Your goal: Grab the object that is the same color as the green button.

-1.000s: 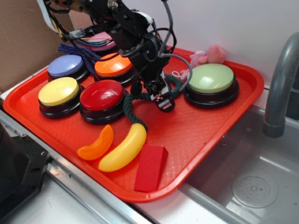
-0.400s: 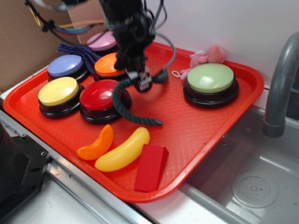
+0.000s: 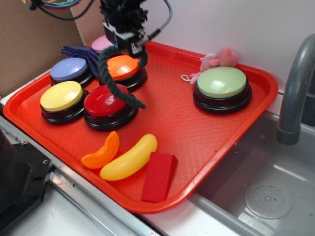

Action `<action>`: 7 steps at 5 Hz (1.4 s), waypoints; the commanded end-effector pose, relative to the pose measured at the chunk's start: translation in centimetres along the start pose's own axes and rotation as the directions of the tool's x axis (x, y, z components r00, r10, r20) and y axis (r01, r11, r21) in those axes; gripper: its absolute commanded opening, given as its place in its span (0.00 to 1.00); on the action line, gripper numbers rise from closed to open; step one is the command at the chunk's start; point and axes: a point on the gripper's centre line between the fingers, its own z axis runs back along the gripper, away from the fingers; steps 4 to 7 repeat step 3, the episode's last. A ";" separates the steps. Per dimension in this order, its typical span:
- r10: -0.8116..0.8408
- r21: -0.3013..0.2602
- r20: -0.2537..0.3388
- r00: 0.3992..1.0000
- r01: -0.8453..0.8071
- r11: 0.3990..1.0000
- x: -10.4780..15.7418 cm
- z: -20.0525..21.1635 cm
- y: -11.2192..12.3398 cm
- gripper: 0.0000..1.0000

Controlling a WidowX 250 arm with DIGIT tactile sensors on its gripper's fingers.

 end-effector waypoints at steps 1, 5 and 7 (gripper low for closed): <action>0.279 0.013 0.094 0.956 -0.282 0.959 -0.6 8.3 2.3 0.00; 0.425 0.033 0.072 0.902 -0.428 0.903 -0.8 9.3 2.8 0.00; 0.425 0.033 0.072 0.902 -0.428 0.903 -0.8 9.3 2.8 0.00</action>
